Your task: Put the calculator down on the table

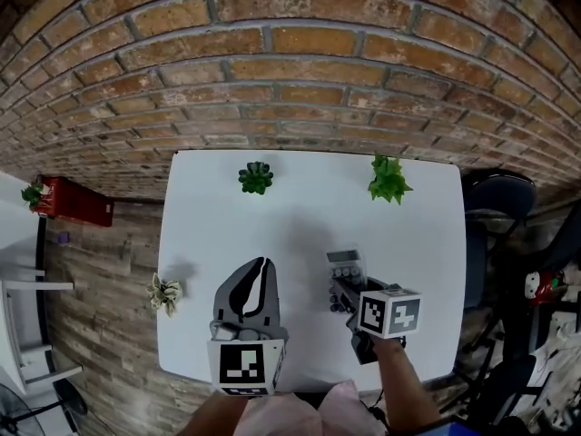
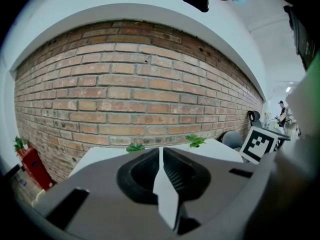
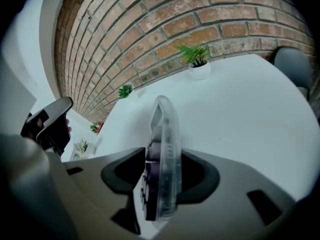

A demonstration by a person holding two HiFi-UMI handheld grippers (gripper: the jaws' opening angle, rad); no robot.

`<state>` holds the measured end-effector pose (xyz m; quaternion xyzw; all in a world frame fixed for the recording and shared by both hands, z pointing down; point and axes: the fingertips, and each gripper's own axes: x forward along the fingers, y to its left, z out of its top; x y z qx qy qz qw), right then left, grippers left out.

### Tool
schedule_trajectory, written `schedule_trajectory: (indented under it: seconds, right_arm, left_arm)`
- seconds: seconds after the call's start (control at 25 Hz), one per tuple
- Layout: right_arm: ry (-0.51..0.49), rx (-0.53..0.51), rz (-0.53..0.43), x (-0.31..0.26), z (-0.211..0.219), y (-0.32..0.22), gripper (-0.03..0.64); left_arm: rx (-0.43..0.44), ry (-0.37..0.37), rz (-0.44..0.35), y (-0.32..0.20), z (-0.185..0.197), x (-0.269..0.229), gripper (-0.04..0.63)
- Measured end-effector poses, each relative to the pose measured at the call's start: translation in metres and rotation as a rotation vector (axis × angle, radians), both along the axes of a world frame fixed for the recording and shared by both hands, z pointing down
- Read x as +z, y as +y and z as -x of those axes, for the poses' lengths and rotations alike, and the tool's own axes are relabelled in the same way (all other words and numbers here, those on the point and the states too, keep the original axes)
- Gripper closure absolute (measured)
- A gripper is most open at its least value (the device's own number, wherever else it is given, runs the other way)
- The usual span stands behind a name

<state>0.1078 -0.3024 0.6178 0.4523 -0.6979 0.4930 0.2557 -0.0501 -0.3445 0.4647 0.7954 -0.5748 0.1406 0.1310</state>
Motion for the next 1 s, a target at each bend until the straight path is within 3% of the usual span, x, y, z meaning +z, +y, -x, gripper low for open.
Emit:
schedule_trajectory:
  seconds: [0.52, 1.0]
  right_arm:
    - [0.132, -0.146, 0.022, 0.017, -0.013, 0.015, 0.270]
    - [0.169, -0.197, 0.030, 0.010, -0.029, 0.021, 0.232]
  left_arm:
    - [0.016, -0.007, -0.029, 0.002, -0.016, -0.010, 0.566]
    - [0.010, -0.024, -0.050, 0.018, -0.018, -0.028, 0.566]
